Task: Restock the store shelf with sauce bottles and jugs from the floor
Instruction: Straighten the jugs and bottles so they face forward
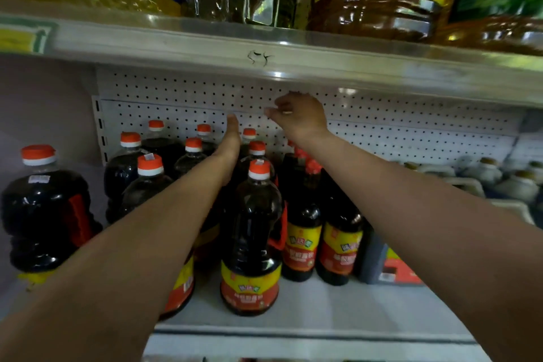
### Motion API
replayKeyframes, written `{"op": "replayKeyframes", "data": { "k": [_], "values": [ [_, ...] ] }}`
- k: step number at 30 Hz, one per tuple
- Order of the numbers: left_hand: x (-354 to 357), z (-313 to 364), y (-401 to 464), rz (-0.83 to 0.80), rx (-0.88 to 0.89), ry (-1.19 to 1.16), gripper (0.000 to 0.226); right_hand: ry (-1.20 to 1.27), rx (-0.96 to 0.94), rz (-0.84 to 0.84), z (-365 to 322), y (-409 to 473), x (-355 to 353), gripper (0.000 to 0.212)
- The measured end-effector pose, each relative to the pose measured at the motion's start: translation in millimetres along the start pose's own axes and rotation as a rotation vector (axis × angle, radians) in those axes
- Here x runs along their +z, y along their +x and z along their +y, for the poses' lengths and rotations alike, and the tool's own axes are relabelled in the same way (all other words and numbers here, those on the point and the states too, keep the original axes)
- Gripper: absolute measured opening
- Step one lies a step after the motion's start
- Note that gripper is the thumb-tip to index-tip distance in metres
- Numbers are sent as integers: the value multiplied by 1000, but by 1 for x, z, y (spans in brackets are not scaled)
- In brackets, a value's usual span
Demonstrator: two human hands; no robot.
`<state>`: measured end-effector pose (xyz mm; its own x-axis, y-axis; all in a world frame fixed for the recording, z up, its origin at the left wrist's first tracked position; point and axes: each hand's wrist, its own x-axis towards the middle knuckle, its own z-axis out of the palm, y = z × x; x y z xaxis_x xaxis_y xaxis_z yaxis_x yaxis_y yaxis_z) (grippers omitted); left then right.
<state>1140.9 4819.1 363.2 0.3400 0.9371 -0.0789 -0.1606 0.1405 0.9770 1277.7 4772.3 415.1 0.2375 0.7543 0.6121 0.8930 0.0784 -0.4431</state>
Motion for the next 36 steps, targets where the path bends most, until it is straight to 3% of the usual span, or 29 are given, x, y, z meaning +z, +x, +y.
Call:
{"op": "replayKeyframes", "data": {
  "k": [8, 13, 17, 27, 33, 36],
  "values": [
    [-26, 1, -63, 32, 89, 65, 85, 308, 259, 205, 3, -79, -38, 36],
    [-46, -16, -91, 11, 137, 136, 87, 345, 388, 241, 6, -118, -41, 37],
    [-60, -27, -110, -19, 119, 172, 97, 331, 429, 267, 2, -143, -45, 34],
    [-87, -46, -173, -140, 176, 271, 88, 403, 374, 187, -49, -203, -17, 36],
    [-129, -63, -189, -47, 206, 268, 70, 513, 381, 72, -73, -240, 29, 32],
    [-151, -77, -191, 164, 337, 211, 50, 540, 419, 14, -74, -258, 61, 34]
  ]
}}
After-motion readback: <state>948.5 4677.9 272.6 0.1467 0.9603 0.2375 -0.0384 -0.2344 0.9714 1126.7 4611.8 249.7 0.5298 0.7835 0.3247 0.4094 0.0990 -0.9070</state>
